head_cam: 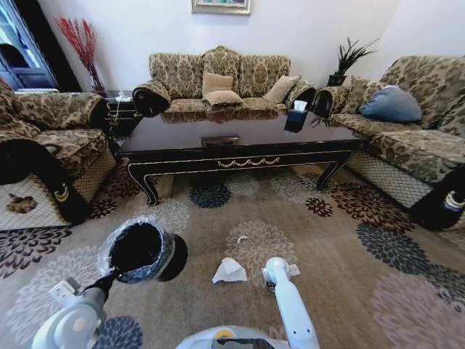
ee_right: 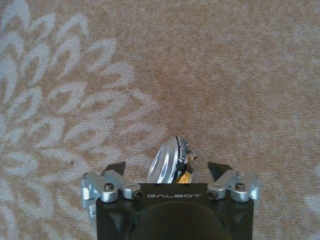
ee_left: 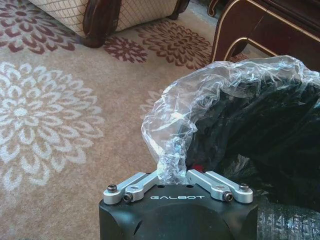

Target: Move to the front of the table and pick up the trash from the floor, then place it into the trash bin.

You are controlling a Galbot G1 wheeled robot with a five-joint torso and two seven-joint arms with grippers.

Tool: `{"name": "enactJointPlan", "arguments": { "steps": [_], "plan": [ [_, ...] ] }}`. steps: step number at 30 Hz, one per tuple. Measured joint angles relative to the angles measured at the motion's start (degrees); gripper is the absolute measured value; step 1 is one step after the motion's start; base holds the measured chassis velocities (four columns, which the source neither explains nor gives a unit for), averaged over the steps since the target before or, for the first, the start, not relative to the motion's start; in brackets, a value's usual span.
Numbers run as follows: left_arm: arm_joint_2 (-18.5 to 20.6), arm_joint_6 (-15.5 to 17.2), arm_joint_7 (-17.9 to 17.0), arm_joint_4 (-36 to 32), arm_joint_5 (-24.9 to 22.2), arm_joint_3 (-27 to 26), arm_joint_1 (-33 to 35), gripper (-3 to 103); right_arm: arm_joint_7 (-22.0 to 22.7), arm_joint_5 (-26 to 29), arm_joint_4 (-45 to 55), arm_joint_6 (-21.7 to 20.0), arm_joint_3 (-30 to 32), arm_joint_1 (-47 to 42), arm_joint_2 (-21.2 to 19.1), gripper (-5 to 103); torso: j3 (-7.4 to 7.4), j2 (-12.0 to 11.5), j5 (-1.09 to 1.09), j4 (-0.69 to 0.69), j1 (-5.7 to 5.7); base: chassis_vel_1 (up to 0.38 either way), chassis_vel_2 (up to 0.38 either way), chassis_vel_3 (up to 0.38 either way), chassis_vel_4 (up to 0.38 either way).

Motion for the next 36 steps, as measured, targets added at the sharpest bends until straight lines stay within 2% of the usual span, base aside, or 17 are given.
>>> {"name": "enactJointPlan", "arguments": {
  "steps": [2, 5, 7, 8, 11, 14, 17, 19, 21, 23, 24, 27, 28, 32, 33, 36],
  "plan": [
    [-0.15, 0.0, 0.0, 0.01, 0.13, -0.04, 0.04, 2, 0.3, 0.02, 0.09, -0.02, -0.18, -0.03, 0.12, 80, 0.0, 0.0, 0.0, 0.0, 0.0, 0.0, 0.0, 0.0, 0.0],
    [-0.36, 0.0, 0.01, 0.22, 0.35, 0.0, 0.06, 2, 1.0, -0.06, 0.65, -0.4, -0.71, -0.23, 0.58, 75, 0.0, 0.0, 0.0, 0.0, 0.0, 0.0, 0.0, 0.0, 0.0],
    [-0.53, 0.0, 0.02, 0.46, 0.66, 0.1, 0.02, 2, 1.11, -0.48, 0.38, -0.52, -1.1, -0.19, 0.86, 64, 0.0, 0.0, 0.0, 0.01, 0.0, 0.0, 0.0, 0.0, 0.0],
    [-0.53, 0.0, 0.02, 0.46, 0.66, 0.1, 0.02, 2, 1.11, -0.48, 0.38, -0.52, -1.1, -0.19, 0.86, 64, 0.0, 0.0, 0.0, 0.01, 0.0, 0.0, 0.0, 0.0, 0.0],
    [-0.65, 0.0, 0.03, 0.6, 0.65, 0.26, -0.18, 2, 1.28, -1.1, -0.4, -0.67, -1.42, -0.02, 0.88, 47, 0.0, 0.0, 0.0, 0.0, 0.0, 0.0, 0.0, 0.0, 0.0],
    [-0.65, -0.01, 0.04, 0.65, 0.75, 0.44, -0.24, 2, 1.33, -1.27, -0.33, -0.9, -1.46, -0.08, 0.51, 42, 0.0, 0.0, 0.0, 0.0, 0.0, 0.0, 0.0, 0.0, 0.0],
    [-0.69, -0.01, 0.04, 0.74, 1.13, 1.08, -0.33, 2, 1.61, -2.16, 0.7, -0.99, -1.39, -0.06, -0.14, 28, 0.0, 0.0, 0.0, 0.0, 0.0, 0.0, 0.0, 0.0, 0.0],
    [-0.7, -0.01, 0.04, 0.75, 1.19, 1.17, -0.33, 2, 1.62, -2.44, 1.0, -0.99, -1.41, -0.13, -0.17, 28, 0.0, 0.0, 0.0, 0.0, 0.0, 0.0, 0.0, 0.0, 0.0],
    [-0.76, -0.01, 0.07, 0.81, 1.94, 2.11, -0.39, 2, 1.18, -5.72, 5.0, -1.01, -2.72, -1.36, -0.34, 28, 0.0, 0.0, 0.0, -0.01, 0.0, 0.0, 0.0, 0.0, 0.0],
    [-0.92, -0.03, 0.13, 0.92, 2.91, 3.64, -0.29, 2, -1.48, -10.37, 11.01, -0.89, -6.16, -2.93, -0.71, 28, 0.0, 0.0, 0.0, 0.0, 0.0, 0.0, 0.0, 0.0, 0.0],
    [-0.92, -0.03, 0.13, 0.92, 2.91, 3.64, -0.29, 2, -1.48, -10.37, 11.01, -0.89, -6.16, -2.93, -0.71, 28, 0.0, 0.0, 0.0, 0.0, 0.0, 0.0, 0.0, 0.0, 0.0],
    [-1.85, -0.06, 1.21, 2.06, 6.6, 7.22, 0.73, 2, -7.99, -12.85, 21.68, 0.01, -12.67, -5.3, -1.61, 28, 0.0, 0.0, 0.0, 0.0, 0.0, 0.0, 0.0, 0.0, 0.0],
    [-1.85, -0.06, 1.21, 2.06, 6.6, 7.22, 0.73, 2, -7.99, -12.85, 21.68, 0.01, -12.67, -5.3, -1.61, 28, 0.0, 0.0, 0.0, 0.0, 0.0, 0.0, 0.0, 0.0, 0.0],
    [-3.42, -0.04, 1.3, 3.11, 9.15, 10.91, 0.63, 2, -21.07, -16.06, 29.69, 2.86, -23.34, -5.73, -4.44, 28, 0.0, 0.0, -0.01, 0.0, 0.0, 0.0, 0.0, 0.0, 0.0],
    [-3.42, -0.04, 1.3, 3.11, 9.15, 10.91, 0.63, 2, -21.07, -16.06, 29.69, 2.86, -23.34, -5.73, -4.44, 28, 0.0, 0.0, -0.01, 0.0, 0.0, 0.0, 0.0, 0.0, 0.0],
    [-4.23, -0.05, 1.3, 3.13, 10.32, 12.63, 0.56, 2, -28.81, -23.64, 30.34, 5.28, -31.18, -3.98, -6.49, 28, 0.0, 0.0, 0.0, 0.01, 0.0, 0.0, 0.0, 0.0, 0.0]
  ]
}}
